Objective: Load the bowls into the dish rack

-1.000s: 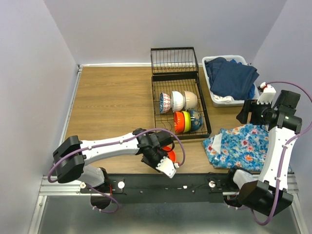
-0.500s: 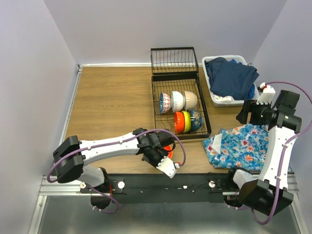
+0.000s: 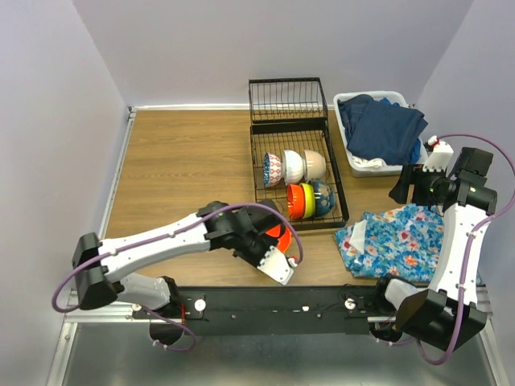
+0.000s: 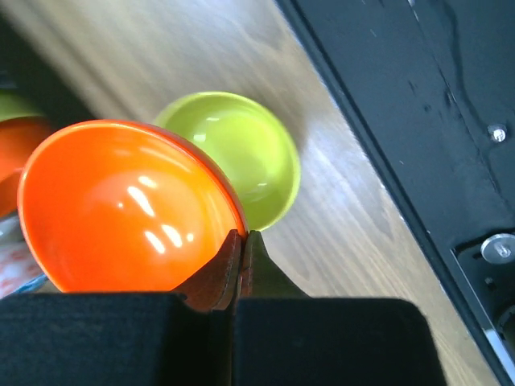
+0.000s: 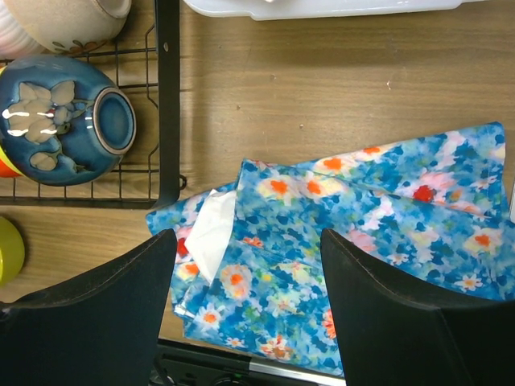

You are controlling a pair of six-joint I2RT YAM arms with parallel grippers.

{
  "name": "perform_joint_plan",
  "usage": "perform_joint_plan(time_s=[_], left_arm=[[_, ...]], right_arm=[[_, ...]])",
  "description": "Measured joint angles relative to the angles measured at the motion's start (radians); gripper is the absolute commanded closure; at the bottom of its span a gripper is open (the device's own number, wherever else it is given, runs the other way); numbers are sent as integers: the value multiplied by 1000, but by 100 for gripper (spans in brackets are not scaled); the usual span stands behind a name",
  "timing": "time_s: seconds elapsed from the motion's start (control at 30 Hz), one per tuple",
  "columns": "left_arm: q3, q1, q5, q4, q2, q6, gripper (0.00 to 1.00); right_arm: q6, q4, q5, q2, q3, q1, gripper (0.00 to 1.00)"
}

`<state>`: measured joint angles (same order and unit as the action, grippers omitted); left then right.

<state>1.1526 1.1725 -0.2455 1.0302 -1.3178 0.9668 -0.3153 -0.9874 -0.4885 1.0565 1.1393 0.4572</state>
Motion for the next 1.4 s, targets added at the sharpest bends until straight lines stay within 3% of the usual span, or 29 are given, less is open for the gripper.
perform_joint_plan(time_s=[0.17,0.3,0.43,0.57,0.77,0.87,1.13,1.4], left_arm=[[85,-89,-63,-26,72,-105,100],[158,-280,-165,-180,13,-356,100],[136,-512,-366,-467,-61,-716,100],[50,-647,-528,-821,-104,-1151,100],[-167,-669,-628,-1356,-121,-1631,100],[-271,-669,-618,-1510,-121,-1787,100],[-478,-692,-532,-1856,-131,-2077,100],[-570,-715,-476,-2116,-260,-2248,100]], right_arm=[[13,0,0,24,5,0,20],[35,0,1,50,43,0,20],[45,1,7,76,101,0,20],[52,0,35,100,140,0,20],[52,-28,106,127,173,0,20],[52,-55,135,145,187,0,20],[57,-113,194,170,187,0,20],[74,-148,226,173,187,-3,20]])
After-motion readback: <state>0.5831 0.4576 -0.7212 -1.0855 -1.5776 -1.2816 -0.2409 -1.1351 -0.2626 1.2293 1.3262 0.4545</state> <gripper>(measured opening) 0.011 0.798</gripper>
